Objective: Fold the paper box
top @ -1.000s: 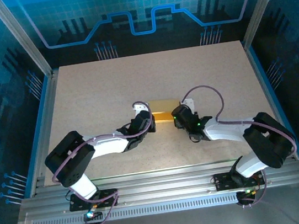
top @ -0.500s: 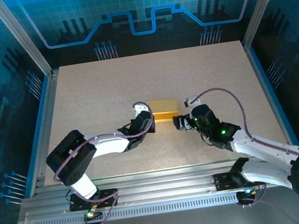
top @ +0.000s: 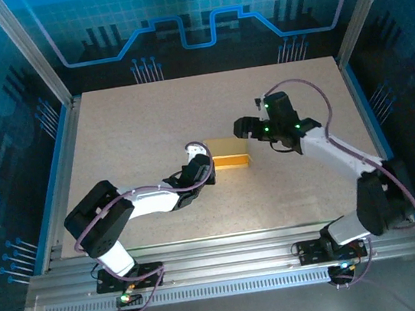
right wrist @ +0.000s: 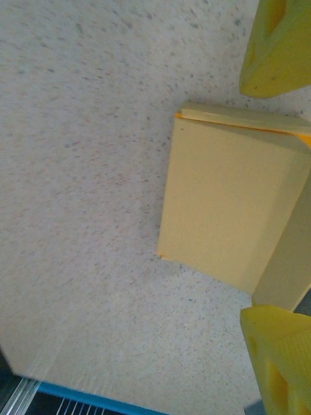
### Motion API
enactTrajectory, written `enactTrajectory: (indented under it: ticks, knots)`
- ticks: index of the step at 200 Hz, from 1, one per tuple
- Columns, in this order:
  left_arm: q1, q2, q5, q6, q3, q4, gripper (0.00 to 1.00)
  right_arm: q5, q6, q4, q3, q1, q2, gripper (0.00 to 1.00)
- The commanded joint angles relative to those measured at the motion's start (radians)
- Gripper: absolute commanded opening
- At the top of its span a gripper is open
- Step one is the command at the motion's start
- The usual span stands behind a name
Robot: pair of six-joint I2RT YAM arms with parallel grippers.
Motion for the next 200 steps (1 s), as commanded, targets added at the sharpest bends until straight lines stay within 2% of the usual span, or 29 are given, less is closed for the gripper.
enactTrajectory:
  ticks: [1,70,95,128,133,149,162,180,200]
  knots:
    - [-0.004,0.018,0.007,0.02,0.006,0.005,0.0,-0.042,0.095,-0.088,0.038,0.006,0.082,0.83]
    - [-0.004,0.025,0.027,0.053,0.008,-0.002,0.06,-0.007,0.097,-0.072,0.026,0.045,0.232,0.79]
    - [-0.006,0.032,0.045,0.063,0.011,-0.009,0.19,0.046,0.134,-0.056,0.01,0.058,0.256,0.76]
    - [-0.006,0.013,0.078,0.085,-0.001,-0.019,0.23,0.075,0.159,-0.047,0.002,0.063,0.257,0.74]
    - [-0.006,0.009,0.085,0.088,0.001,-0.026,0.28,0.08,0.161,-0.047,0.0,0.063,0.256,0.74]
    - [-0.006,0.002,0.122,0.107,0.012,-0.067,0.35,0.089,0.164,-0.054,-0.003,0.063,0.257,0.73]
    - [-0.005,-0.003,0.165,0.13,0.016,-0.075,0.51,0.091,0.165,-0.055,-0.004,0.063,0.26,0.73]
    - [-0.006,-0.006,0.225,0.158,0.011,-0.071,0.67,0.091,0.169,-0.052,-0.005,0.063,0.263,0.73]
    - [-0.002,-0.009,0.288,0.192,-0.001,-0.05,0.76,0.095,0.169,-0.051,0.001,0.063,0.274,0.73]
